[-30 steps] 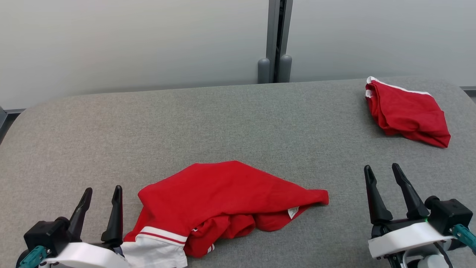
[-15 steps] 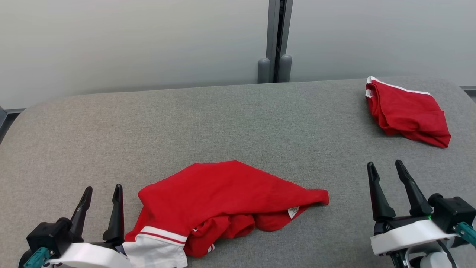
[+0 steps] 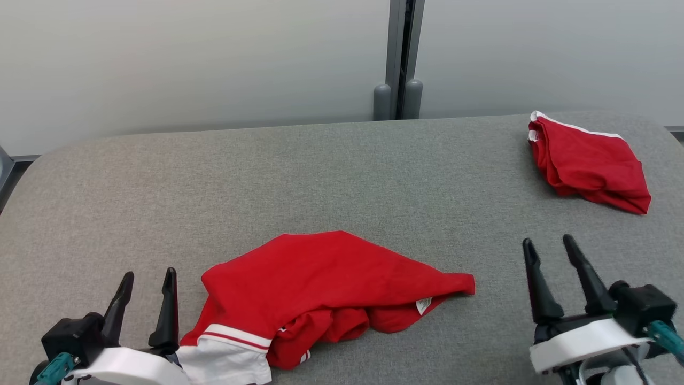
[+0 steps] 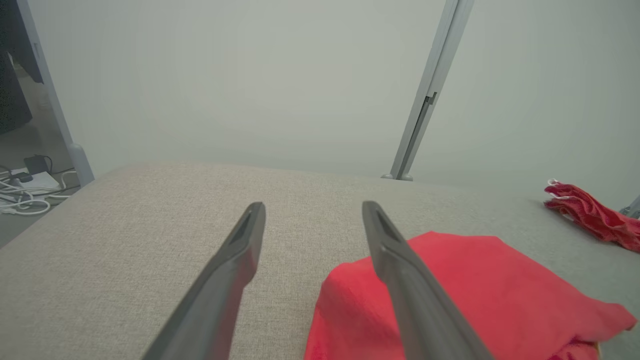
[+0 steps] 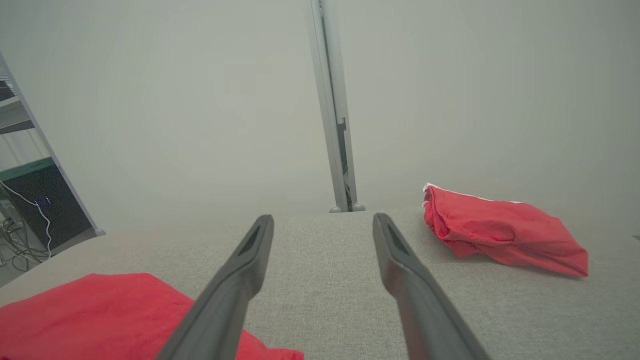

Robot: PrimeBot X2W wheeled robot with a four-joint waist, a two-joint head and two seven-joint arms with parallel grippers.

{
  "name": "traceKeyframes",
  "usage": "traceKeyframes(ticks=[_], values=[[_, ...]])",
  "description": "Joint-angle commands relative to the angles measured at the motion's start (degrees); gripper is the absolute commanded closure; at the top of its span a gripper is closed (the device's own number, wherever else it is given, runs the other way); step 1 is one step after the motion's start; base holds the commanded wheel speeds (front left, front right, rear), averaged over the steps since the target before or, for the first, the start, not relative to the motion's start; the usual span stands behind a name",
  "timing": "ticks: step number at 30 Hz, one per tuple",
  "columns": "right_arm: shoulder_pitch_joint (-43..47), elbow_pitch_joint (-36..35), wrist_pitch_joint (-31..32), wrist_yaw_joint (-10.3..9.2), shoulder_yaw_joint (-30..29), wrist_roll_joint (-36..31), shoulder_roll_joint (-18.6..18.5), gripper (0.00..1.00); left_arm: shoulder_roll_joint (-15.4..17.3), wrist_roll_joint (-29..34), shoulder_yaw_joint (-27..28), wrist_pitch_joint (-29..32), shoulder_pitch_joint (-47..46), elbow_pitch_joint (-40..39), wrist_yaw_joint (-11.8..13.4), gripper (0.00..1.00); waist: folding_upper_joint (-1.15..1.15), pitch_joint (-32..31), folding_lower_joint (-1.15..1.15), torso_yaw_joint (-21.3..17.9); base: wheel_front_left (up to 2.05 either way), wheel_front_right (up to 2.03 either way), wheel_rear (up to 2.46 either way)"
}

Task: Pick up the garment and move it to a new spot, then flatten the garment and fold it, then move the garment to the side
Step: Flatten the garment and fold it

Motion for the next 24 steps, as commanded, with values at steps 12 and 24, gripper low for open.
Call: traceKeyframes(ticks=[12,24], values=[[-1.79,8.93,7.99,0.01,10.04,1.65,-6.74,0.00,0.49,-3.63,-0.96,6.66,1.19,1.66,-0.37,0.00,0.00,1.51,0.00,2.34,0.00,0.00,0.00],[-7.92,21.33,7.42,0.01,12.96,0.72,-5.72,0.00,1.39,-5.77,-3.13,13.28,1.14,3.02,-1.07,0.00,0.00,4.58,0.00,4.78,0.00,0.00,0.00]])
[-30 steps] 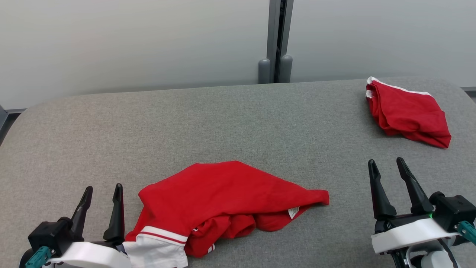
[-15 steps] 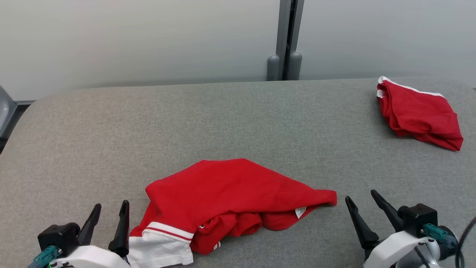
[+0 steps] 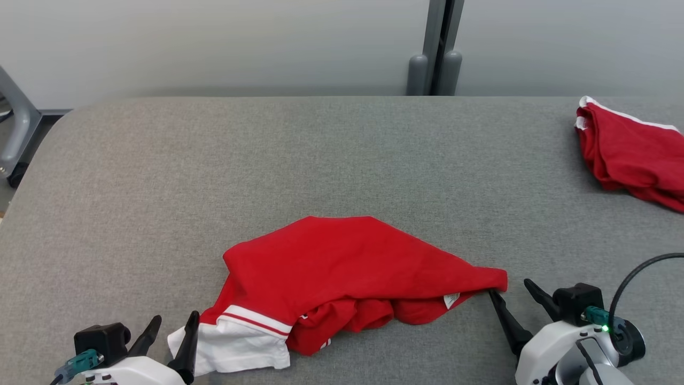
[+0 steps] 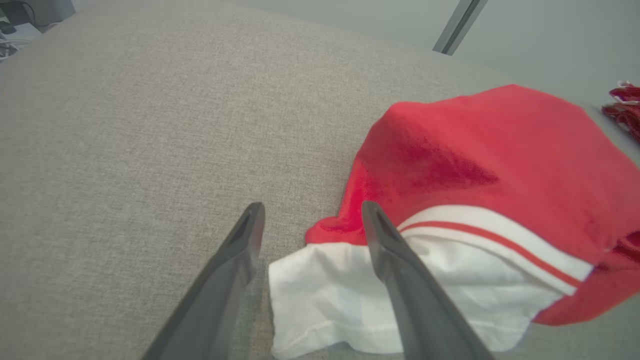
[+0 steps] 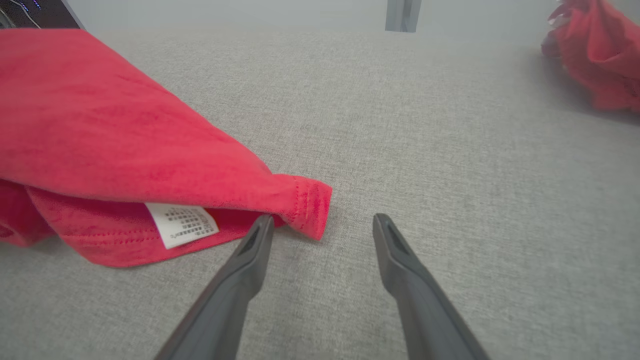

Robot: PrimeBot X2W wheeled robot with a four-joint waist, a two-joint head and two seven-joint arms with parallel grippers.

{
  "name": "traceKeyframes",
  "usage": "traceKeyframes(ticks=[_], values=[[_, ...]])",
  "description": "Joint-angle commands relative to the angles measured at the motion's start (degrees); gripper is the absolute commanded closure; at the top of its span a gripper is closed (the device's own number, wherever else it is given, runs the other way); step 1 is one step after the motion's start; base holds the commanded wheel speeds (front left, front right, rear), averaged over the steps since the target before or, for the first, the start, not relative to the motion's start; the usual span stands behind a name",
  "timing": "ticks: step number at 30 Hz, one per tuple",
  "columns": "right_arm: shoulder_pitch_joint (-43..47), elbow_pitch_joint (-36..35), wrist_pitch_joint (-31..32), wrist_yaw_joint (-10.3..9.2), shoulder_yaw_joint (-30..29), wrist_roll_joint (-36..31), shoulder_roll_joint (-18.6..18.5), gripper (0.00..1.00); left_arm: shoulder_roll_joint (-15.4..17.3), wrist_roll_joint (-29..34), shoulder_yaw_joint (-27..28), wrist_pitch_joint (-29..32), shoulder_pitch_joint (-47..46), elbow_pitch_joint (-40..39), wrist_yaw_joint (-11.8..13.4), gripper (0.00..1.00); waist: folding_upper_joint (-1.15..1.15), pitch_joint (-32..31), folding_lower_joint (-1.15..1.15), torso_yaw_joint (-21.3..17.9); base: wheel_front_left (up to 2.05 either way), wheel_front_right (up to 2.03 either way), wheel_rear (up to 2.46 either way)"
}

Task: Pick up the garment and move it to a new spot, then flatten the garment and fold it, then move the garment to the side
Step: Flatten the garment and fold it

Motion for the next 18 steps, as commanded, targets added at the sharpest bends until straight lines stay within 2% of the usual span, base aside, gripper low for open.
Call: traceKeyframes(ticks=[1,10,18], values=[[-1.10,0.97,-0.83,0.00,0.44,-0.20,0.12,0.00,0.59,-0.37,0.11,0.30,-0.07,0.17,-0.28,0.00,0.00,0.65,0.00,0.47,0.00,0.00,0.00],[-4.72,5.73,-3.80,0.00,1.51,-0.29,0.68,0.00,1.85,-1.97,-0.78,4.38,0.99,0.56,-0.83,0.00,0.00,2.03,0.00,1.84,0.00,0.00,0.00],[-6.07,7.60,-5.26,0.00,2.35,0.27,0.46,0.00,2.69,-4.54,-2.91,9.41,2.20,-0.04,-3.29,0.00,0.00,2.64,0.00,1.64,0.00,0.00,0.00]])
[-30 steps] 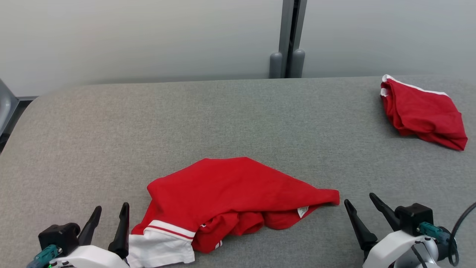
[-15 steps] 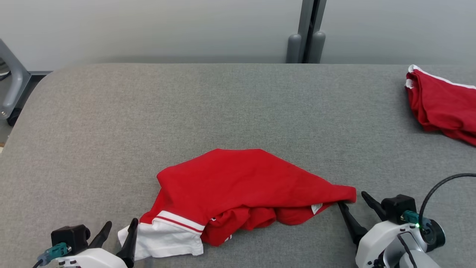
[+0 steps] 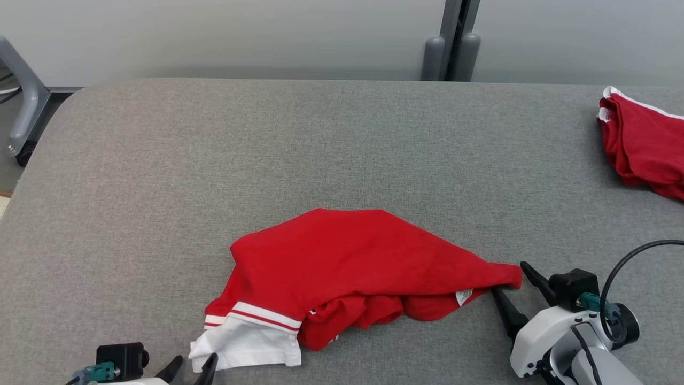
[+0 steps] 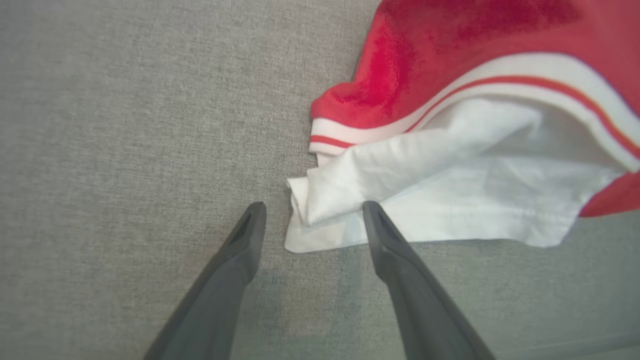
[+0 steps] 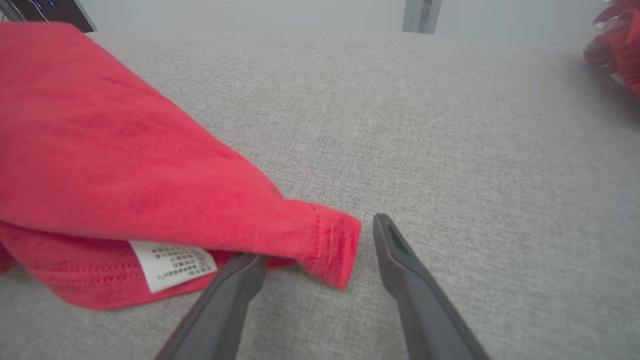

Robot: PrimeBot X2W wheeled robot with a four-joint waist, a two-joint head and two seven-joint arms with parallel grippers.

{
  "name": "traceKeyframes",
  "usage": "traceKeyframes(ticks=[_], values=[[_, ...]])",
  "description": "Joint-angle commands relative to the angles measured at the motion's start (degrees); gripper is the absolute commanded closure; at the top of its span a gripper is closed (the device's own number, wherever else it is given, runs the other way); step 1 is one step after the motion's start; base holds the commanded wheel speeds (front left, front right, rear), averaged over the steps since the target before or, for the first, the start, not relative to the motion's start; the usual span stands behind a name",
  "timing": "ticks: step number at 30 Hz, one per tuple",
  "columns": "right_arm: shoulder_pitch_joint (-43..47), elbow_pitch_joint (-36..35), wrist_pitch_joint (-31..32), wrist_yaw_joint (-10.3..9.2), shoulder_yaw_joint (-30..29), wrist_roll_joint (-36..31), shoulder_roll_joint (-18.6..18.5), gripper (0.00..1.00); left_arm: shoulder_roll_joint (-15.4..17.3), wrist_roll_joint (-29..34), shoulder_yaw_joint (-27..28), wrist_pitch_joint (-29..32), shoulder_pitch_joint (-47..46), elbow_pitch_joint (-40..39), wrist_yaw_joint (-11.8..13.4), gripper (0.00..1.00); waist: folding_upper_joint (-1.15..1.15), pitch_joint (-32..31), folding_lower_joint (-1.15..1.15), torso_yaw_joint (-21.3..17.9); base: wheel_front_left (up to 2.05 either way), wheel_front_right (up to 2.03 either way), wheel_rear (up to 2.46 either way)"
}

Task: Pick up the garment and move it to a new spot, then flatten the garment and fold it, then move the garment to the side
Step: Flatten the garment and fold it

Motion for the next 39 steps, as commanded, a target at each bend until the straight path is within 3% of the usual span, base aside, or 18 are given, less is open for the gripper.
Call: traceKeyframes(ticks=[1,7,17,18,23,24,25,28,39], values=[[-0.46,0.52,-0.59,0.00,0.12,0.34,-0.52,0.00,0.66,-0.53,0.24,0.07,0.15,-0.40,-0.39,0.00,0.00,0.06,0.00,-0.05,0.00,0.00,0.00],[-1.17,0.97,-1.24,0.00,0.26,1.06,-0.34,0.00,2.08,-1.05,-0.31,2.39,0.87,-0.62,-1.08,0.00,0.00,0.22,0.00,0.06,0.00,0.00,0.00],[-2.78,1.45,-1.68,0.00,1.34,1.38,0.02,0.00,-0.31,-1.81,-1.72,2.29,-3.34,5.07,-3.89,0.00,0.00,1.18,0.00,-0.72,0.00,0.00,0.00],[-2.84,1.57,-1.72,0.00,1.48,1.42,0.03,0.00,-0.52,-2.05,-1.89,2.54,-3.37,5.69,-3.95,0.04,0.00,1.17,0.00,-0.86,0.00,0.00,0.00],[-3.17,2.09,-1.98,0.00,1.95,1.74,0.18,0.02,-1.05,-2.71,-2.67,3.60,-3.37,7.59,-4.41,0.62,0.00,0.86,0.00,-1.20,0.00,0.00,0.00],[-3.10,2.09,-2.08,0.00,2.07,1.89,0.19,0.35,-1.07,-2.83,-2.70,3.69,-3.38,7.75,-4.39,0.79,0.00,0.75,0.00,-1.18,0.00,0.00,0.00],[-3.02,2.09,-2.18,0.00,2.16,1.97,0.20,0.59,-1.07,-2.88,-2.69,3.66,-3.39,7.84,-4.46,1.00,0.00,0.66,0.00,-1.14,0.00,0.00,0.00],[-2.83,2.05,-2.41,0.00,2.48,2.05,0.17,1.00,-0.78,-2.95,-2.58,3.77,-3.47,7.80,-4.49,1.00,0.00,0.48,0.00,-0.98,0.00,0.00,0.00],[-1.79,-0.49,-3.25,0.00,0.06,2.28,0.24,1.00,0.66,-3.97,-0.36,1.46,-2.07,3.09,-4.41,1.00,0.00,-1.13,0.00,-0.57,0.00,0.00,0.00]])
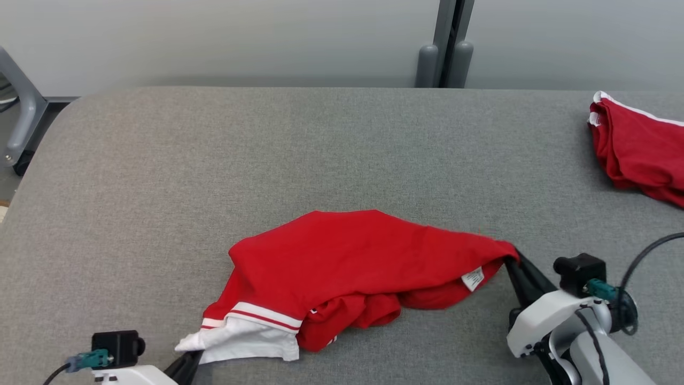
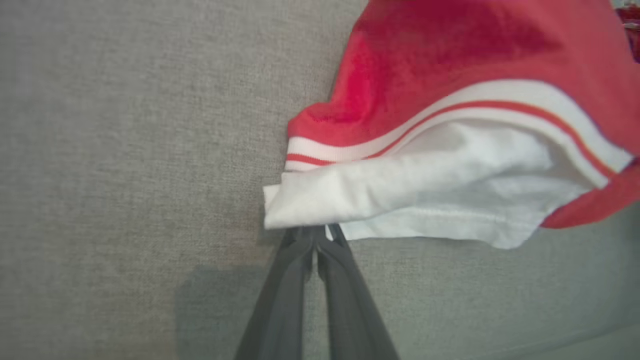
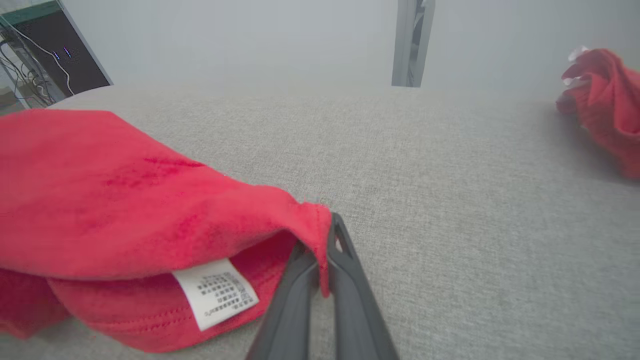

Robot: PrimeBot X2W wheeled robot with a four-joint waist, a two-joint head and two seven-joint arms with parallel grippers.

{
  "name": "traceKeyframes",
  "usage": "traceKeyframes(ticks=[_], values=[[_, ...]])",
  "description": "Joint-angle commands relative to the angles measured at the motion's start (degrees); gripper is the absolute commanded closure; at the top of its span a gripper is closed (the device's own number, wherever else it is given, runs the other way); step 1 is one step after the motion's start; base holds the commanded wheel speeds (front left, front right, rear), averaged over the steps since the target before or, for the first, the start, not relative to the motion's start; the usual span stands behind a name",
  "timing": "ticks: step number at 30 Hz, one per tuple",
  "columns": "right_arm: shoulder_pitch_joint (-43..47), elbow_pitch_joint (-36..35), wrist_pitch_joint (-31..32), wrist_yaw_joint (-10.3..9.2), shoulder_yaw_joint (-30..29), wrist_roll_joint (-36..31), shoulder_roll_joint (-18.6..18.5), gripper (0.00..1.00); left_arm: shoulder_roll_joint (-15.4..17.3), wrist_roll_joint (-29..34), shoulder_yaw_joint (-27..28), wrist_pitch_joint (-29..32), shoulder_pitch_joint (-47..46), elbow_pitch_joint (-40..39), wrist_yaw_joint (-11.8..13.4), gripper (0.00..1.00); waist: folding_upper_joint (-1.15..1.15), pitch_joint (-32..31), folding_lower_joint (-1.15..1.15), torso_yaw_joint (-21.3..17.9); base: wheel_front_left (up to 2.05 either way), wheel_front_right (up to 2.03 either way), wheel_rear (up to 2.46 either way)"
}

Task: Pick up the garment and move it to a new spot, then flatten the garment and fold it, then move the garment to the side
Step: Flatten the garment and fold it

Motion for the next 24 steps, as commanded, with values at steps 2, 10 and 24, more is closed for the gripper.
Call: traceKeyframes(ticks=[2,10,24], values=[[1.02,-2.24,-0.53,0.00,-1.85,0.27,-0.02,1.00,1.00,-0.54,1.09,-0.70,1.01,-1.97,0.47,1.00,0.00,-0.87,0.00,0.03,0.00,0.00,0.00],[5.79,-13.75,-0.46,0.00,-8.60,-2.38,0.26,1.00,4.94,-1.85,4.81,-0.69,4.55,-15.40,2.34,1.00,0.00,-3.94,0.00,-0.29,0.00,0.00,0.00],[-2.61,-19.04,2.91,0.00,-8.84,-3.56,-1.93,1.00,8.76,-1.77,8.64,1.33,-12.00,-21.07,-2.11,1.00,0.00,0.94,0.00,-2.31,0.00,0.00,0.00]])
